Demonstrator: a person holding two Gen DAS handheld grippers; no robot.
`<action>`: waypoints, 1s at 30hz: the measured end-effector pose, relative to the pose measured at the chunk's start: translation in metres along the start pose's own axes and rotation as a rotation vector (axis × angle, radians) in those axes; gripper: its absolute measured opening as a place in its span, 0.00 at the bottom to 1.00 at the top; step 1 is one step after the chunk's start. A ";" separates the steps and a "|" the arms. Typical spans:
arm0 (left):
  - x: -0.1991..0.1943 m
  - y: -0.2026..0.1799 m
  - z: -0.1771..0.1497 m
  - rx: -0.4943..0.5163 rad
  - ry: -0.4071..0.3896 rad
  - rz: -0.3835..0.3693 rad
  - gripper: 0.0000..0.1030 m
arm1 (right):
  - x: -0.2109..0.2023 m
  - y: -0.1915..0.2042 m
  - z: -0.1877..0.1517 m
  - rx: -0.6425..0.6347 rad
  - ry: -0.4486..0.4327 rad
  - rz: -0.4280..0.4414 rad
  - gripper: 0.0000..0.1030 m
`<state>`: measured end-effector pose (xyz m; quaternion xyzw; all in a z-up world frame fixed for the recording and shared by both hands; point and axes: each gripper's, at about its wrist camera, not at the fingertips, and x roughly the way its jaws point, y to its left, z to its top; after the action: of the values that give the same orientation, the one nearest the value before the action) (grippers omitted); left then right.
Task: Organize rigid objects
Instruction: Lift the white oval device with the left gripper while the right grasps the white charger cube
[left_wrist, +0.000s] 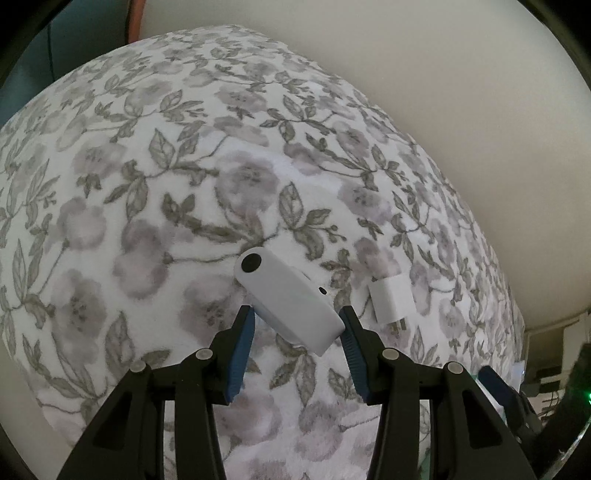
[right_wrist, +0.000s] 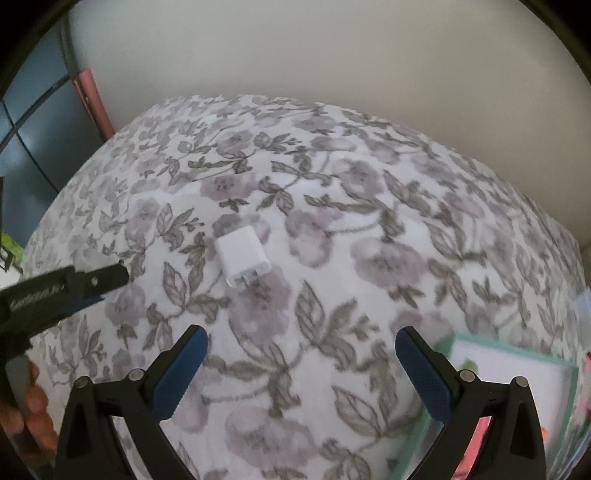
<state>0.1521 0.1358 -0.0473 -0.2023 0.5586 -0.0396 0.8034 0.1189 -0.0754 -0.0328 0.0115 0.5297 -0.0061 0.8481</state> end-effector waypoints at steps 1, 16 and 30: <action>-0.001 0.002 0.001 -0.010 -0.005 -0.003 0.47 | 0.007 0.006 0.005 -0.010 0.009 0.001 1.00; 0.000 0.017 0.005 -0.083 -0.007 -0.029 0.47 | 0.075 0.046 0.041 -0.060 0.106 -0.051 0.84; 0.000 0.016 0.005 -0.091 -0.010 -0.030 0.47 | 0.095 0.051 0.054 -0.016 0.165 -0.028 0.53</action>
<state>0.1543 0.1519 -0.0515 -0.2472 0.5525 -0.0253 0.7956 0.2103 -0.0254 -0.0942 -0.0025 0.5978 -0.0129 0.8016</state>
